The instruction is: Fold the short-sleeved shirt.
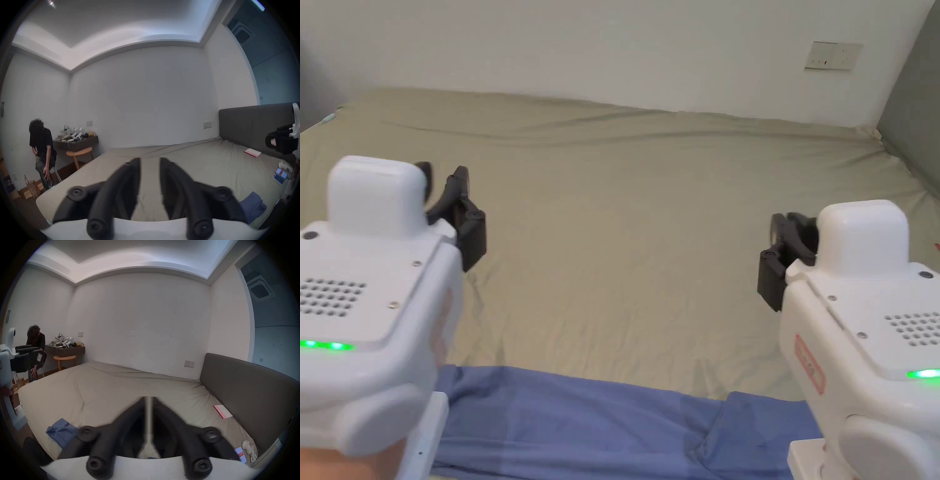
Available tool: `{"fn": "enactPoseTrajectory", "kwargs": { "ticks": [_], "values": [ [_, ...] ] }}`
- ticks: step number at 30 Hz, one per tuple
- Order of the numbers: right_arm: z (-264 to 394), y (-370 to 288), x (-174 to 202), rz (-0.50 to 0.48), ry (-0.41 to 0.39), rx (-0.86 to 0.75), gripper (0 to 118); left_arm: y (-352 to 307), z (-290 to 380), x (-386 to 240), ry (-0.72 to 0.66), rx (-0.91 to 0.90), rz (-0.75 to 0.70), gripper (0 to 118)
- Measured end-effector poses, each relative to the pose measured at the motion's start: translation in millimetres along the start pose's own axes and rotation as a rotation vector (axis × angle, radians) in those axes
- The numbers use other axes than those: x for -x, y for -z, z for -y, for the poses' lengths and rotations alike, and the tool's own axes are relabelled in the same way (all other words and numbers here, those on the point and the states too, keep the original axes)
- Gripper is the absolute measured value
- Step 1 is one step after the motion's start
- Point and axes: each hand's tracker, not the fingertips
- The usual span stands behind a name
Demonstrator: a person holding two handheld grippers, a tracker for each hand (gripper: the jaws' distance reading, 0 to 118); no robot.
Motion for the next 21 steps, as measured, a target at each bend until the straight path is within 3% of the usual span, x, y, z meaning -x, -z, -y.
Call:
{"fn": "enactPoseTrajectory", "kwargs": {
  "ticks": [1, 3, 13, 17, 21],
  "values": [
    [3, -2, 5, -0.001, -0.01, -0.009, 2, 0, 1, -6, 0.061, -0.022, 0.002, 0],
    [5, 3, 12, -0.014, -0.078, 0.025, 2, -8, 2, -26, 0.102, -0.033, -0.002, 0],
    [7, 15, 7, 0.006, -0.094, 0.015, 2, 8, 12, -34, 0.127, 0.033, 0.038, 0],
    [24, 25, 0, -0.013, -0.072, 0.082, 2, 29, 50, -17, 0.084, 0.251, 0.172, 0],
    [46, 35, -10, -0.033, -0.046, 0.173, 2, 56, 134, 37, -0.108, 0.556, 0.293, 0]
  ]
}}
